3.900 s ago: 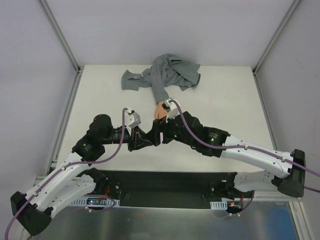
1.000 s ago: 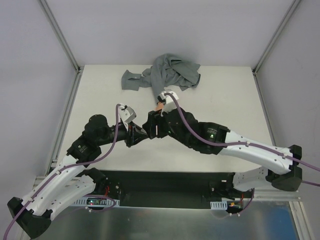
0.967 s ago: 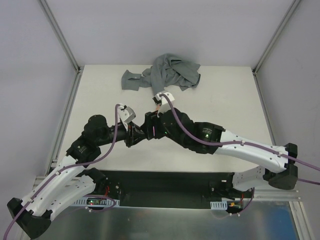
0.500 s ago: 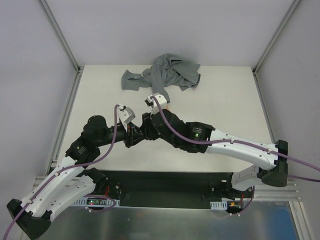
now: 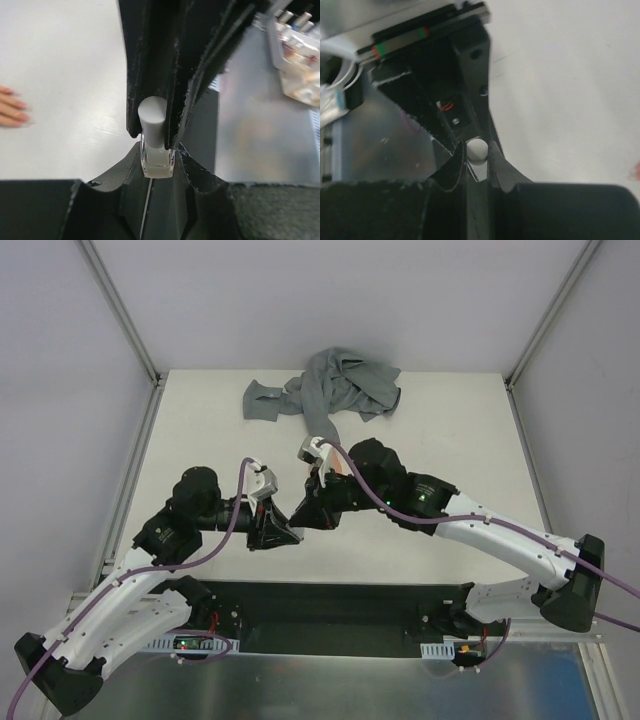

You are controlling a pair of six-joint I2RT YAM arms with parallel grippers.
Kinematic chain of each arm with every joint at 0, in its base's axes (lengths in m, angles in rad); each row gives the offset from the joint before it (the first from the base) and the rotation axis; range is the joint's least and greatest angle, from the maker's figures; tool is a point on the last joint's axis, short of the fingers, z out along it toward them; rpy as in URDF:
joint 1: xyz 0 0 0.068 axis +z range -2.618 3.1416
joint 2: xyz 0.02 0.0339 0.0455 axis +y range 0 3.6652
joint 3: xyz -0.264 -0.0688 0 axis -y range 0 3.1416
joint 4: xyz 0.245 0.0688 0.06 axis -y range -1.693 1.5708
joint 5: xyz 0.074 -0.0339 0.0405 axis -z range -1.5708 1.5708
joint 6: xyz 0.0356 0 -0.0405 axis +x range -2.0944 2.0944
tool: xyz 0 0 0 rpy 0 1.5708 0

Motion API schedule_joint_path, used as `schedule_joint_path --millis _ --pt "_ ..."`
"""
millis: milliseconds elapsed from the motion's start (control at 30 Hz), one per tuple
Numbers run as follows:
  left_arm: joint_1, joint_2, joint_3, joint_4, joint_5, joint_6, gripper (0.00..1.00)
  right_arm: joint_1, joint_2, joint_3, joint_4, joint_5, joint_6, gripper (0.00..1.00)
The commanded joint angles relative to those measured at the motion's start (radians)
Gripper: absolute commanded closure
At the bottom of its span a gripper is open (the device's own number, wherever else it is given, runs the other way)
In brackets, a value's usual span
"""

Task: Paint the nails

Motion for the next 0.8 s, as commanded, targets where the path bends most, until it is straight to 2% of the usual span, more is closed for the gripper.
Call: schedule_joint_path --millis 0,167,333,400,433,467,500,667,700,767 --pt "-0.013 0.016 0.069 0.09 0.324 0.063 1.0 -0.027 0.015 0.016 0.129 -0.505 -0.102 1.0" --pt "-0.013 0.022 0.066 0.092 0.286 0.066 1.0 -0.033 -0.025 -0.007 0.172 -0.476 -0.059 1.0" --pt "-0.013 0.016 0.072 0.089 0.231 0.074 1.0 -0.034 -0.055 -0.007 0.16 -0.372 -0.034 1.0" --pt "-0.013 0.014 0.074 0.089 0.168 0.074 1.0 -0.033 -0.062 -0.001 0.145 -0.319 -0.014 0.86" --pt "-0.013 0.011 0.074 0.087 0.142 0.071 1.0 -0.034 -0.065 0.001 0.139 -0.292 0.001 0.73" --pt "-0.013 0.008 0.074 0.087 0.116 0.069 1.0 -0.031 -0.068 0.011 0.128 -0.254 0.012 0.56" --pt "-0.013 0.01 0.072 0.087 0.062 0.066 1.0 -0.028 -0.078 0.014 0.116 -0.151 0.042 0.5" --pt "-0.013 -0.018 0.066 0.072 -0.114 0.063 1.0 0.035 -0.115 0.059 -0.008 0.279 0.17 0.32" --pt "-0.013 -0.023 0.06 0.069 -0.145 0.066 1.0 0.071 -0.114 0.106 -0.072 0.433 0.179 0.32" --pt "-0.013 -0.038 0.058 0.063 -0.222 0.068 1.0 0.098 -0.086 0.16 -0.139 0.539 0.22 0.31"
